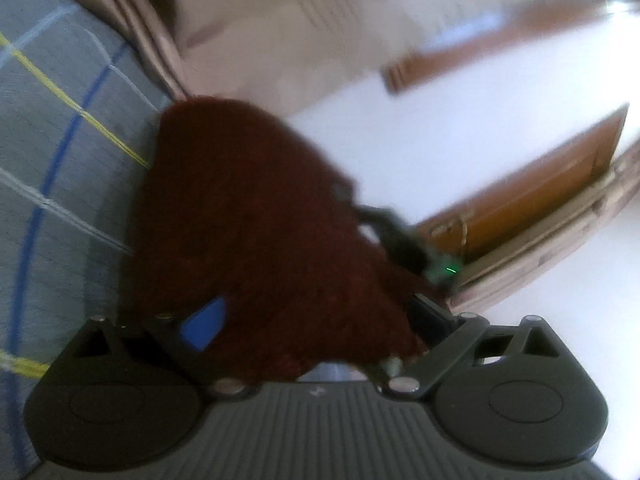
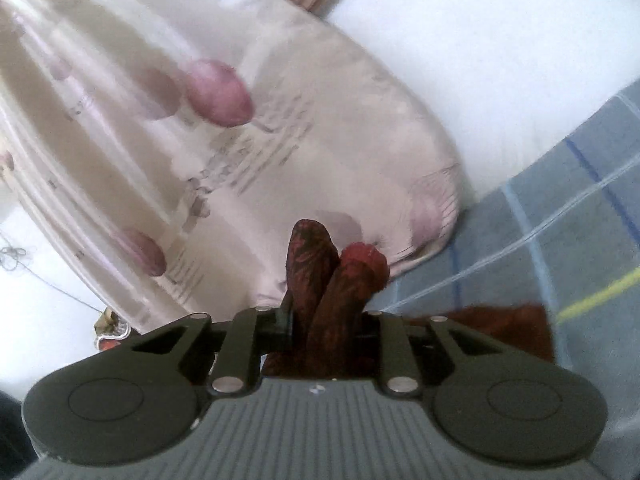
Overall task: Fold small clothes
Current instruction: 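Lift the sweater hem with the right gripper and fold it over toward the left gripper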
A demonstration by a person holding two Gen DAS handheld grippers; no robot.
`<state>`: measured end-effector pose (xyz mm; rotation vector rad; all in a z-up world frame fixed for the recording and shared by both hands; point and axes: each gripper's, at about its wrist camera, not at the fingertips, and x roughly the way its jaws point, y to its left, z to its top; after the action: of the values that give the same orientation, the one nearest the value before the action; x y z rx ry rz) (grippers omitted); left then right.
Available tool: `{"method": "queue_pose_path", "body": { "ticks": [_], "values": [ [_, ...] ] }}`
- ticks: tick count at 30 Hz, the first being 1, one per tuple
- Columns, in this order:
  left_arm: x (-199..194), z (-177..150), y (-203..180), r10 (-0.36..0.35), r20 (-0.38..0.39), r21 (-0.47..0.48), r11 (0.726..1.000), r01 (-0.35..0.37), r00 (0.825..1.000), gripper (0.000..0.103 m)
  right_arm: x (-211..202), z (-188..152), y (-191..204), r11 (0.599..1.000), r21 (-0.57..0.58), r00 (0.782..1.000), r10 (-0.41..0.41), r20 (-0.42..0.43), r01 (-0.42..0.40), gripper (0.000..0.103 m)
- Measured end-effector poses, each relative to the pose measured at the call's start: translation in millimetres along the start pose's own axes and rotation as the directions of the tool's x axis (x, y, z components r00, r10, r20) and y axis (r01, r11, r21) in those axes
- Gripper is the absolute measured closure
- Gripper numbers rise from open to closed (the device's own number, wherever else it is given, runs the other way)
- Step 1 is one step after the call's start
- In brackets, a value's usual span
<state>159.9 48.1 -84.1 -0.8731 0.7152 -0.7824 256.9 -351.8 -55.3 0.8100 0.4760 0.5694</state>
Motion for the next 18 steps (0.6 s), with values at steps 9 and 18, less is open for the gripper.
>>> {"method": "queue_pose_path", "body": {
  "ticks": [9, 18],
  "values": [
    [53, -15, -13, 0.032, -0.103, 0.128, 0.992, -0.019, 0.994, 0.003, 4, -46, -125, 0.965, 0.26, 1.0, 0.02, -0.016, -0.015, 0.062],
    [55, -23, -11, 0.056, -0.088, 0.15, 0.988, -0.042, 0.995, 0.002, -76, -62, -93, 0.978, 0.207, 0.996, 0.02, 0.092, -0.039, 0.018]
  ]
}}
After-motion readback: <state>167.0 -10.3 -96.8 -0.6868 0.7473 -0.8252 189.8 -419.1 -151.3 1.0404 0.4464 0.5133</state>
